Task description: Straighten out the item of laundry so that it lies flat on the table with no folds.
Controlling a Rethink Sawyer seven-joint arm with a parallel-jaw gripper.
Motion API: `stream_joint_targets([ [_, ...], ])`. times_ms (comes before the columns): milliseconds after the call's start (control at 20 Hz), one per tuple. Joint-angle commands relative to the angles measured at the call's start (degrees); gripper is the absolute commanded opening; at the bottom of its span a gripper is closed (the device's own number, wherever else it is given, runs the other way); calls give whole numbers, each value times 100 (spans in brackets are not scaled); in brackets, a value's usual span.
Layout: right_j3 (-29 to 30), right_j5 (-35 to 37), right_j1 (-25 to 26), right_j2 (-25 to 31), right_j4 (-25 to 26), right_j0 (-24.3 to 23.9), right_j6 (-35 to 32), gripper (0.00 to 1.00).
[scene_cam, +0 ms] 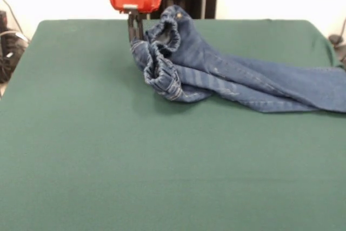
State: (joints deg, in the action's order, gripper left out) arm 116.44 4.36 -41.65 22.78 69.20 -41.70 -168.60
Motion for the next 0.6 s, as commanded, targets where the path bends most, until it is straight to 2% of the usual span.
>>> stream_joint_targets([
  [50, 663, 647, 1393, 2471, 528, -1421, 1886, 0],
  [150, 731, 732, 1815, 2872, 676, -1779, 1975, 0],
  [200, 842, 580, 1898, 2971, 999, -1710, 1686, 0],
  [250, 892, 562, 1988, 3085, 1061, -1772, 1692, 0],
  [350, 608, -1024, 1050, 2254, 3004, -668, 1692, 0],
  [400, 466, -1817, 580, 1838, 3976, -116, -2632, 0],
  [500, 201, -2276, 592, 1751, 4053, -122, -2714, 0],
  [600, 73, -2517, 455, 1432, 4329, 220, -2912, 0],
])
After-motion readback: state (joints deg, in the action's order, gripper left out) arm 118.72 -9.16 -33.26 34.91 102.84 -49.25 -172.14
